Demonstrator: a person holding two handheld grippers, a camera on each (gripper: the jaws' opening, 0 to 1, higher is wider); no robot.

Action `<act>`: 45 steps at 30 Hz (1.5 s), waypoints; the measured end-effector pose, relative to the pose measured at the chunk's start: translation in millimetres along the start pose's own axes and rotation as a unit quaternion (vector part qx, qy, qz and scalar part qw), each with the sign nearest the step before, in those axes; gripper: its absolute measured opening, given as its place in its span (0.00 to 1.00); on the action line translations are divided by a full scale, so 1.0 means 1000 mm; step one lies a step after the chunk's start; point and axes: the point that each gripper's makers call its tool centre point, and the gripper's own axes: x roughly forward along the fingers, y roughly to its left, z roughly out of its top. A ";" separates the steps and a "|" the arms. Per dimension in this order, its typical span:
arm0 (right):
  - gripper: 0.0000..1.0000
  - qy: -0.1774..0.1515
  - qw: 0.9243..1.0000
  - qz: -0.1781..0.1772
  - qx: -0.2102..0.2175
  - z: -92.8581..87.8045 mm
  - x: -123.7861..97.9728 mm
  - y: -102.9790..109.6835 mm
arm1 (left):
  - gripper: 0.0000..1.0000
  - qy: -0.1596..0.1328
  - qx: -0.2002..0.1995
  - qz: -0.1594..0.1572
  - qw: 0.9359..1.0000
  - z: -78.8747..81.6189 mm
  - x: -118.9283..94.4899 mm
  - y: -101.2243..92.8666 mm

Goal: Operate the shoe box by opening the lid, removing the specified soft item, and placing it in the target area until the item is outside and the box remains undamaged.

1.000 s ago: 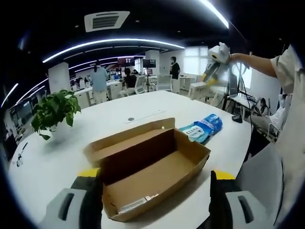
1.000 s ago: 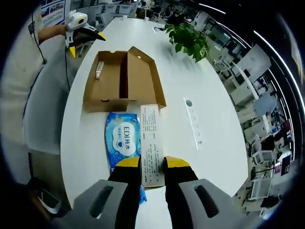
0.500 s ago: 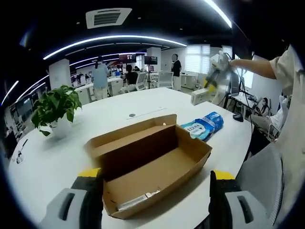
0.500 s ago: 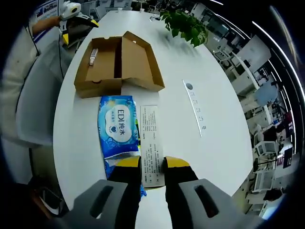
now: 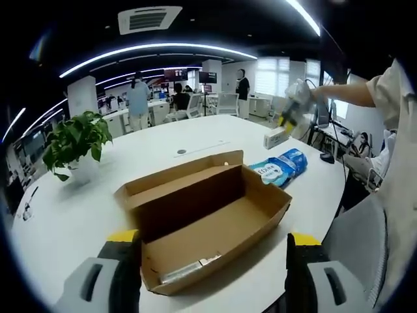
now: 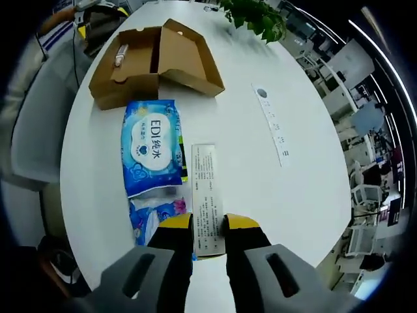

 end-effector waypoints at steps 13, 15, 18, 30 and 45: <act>0.16 0.050 0.998 0.027 -0.020 -0.036 0.040 0.016 | 0.93 0.009 -0.004 0.007 1.000 -0.004 -0.004 0.000; 0.16 0.065 0.997 0.027 -0.037 -0.044 0.044 0.015 | 0.93 0.010 -0.005 0.009 1.000 -0.005 -0.006 0.002; 0.16 0.075 0.996 0.030 -0.039 -0.051 0.045 0.015 | 0.93 0.011 -0.008 0.013 1.000 -0.008 -0.008 0.003; 0.16 0.110 0.992 0.022 -0.056 -0.073 0.054 0.005 | 0.93 0.014 -0.011 0.020 1.000 -0.011 -0.014 0.006; 0.16 0.117 0.991 0.019 -0.063 -0.075 0.056 0.005 | 0.92 0.015 -0.013 0.025 0.999 -0.014 -0.017 0.006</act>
